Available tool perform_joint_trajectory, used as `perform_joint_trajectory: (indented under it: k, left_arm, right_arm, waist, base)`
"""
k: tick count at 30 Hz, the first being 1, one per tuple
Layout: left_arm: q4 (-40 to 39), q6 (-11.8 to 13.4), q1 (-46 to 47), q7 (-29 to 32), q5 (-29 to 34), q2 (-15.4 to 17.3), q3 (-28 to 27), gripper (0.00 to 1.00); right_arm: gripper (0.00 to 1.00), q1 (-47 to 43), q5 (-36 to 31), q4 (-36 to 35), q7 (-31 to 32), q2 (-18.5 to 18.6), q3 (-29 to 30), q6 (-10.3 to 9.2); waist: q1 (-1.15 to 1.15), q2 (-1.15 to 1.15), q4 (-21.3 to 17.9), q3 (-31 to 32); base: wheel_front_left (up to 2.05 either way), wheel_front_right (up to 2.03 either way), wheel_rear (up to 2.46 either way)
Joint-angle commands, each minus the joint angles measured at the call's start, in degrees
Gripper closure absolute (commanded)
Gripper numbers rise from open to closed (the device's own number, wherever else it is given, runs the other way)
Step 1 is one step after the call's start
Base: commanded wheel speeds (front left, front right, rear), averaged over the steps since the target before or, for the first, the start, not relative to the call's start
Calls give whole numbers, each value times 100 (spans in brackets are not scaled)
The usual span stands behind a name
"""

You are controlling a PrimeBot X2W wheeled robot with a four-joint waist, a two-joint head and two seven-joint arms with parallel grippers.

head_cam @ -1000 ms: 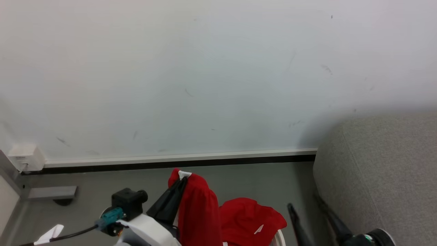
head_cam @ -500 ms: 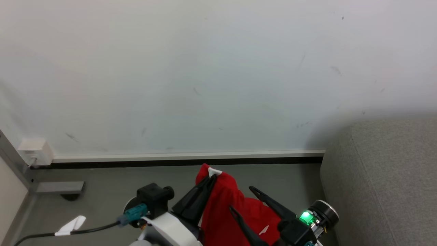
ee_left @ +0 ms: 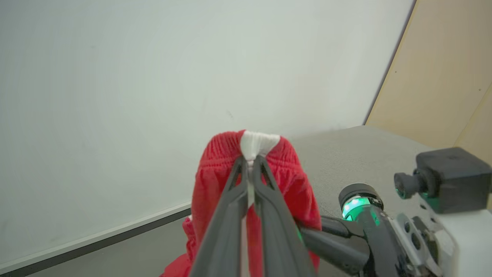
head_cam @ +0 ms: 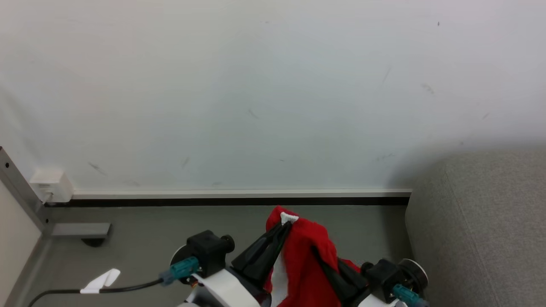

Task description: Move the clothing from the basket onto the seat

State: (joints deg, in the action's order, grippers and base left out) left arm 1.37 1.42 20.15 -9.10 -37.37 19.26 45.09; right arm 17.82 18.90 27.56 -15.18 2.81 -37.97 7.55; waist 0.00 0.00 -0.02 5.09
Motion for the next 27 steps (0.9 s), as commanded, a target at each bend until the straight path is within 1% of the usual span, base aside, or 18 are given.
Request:
perform_joint_trajectory:
  k: [1,2,3,4,7,14,23,27]
  left_arm:
    - [25,23,-58,-48,-36,44,-9,69]
    - [51,40,-85,-82,-50,44,-20,57]
    - [80,45,-103,-102,-62,42,-34,26]
    - [122,60,-126,-126,-55,50,-36,0]
    - [265,92,-194,-176,-60,46,-40,0]
    - [580,56,-260,-321,-77,-89,-8,0]
    - [794,-2,-154,-486,82,-266,56,0]
    - [806,-42,-83,-514,141,-338,74,0]
  right_arm:
    - [100,82,151,-48,5,16,71,-12]
    - [100,82,235,-88,5,15,126,-12]
    - [100,86,309,-119,5,17,192,-12]
    - [100,89,364,-156,5,16,249,-12]
    - [100,87,438,-301,4,15,442,-12]
    - [100,96,343,-593,5,25,1073,-12]
    - [100,-16,220,-1101,136,282,1666,-12]
    - [100,-144,135,-1341,231,356,1907,-12]
  waist:
    - [0,0,-35,-4]
    - [0,0,-62,-12]
    - [0,0,-92,-20]
    - [0,0,-129,-24]
    - [0,0,-277,-43]
    - [0,0,-757,-128]
    - [0,0,-1515,-247]
    - [0,0,-1749,-320]
  base:
    - [0,0,0]
    - [0,0,0]
    - [0,0,0]
    - [0,0,0]
    - [0,0,0]
    - [0,0,0]
    - [0,0,0]
    - [0,0,0]
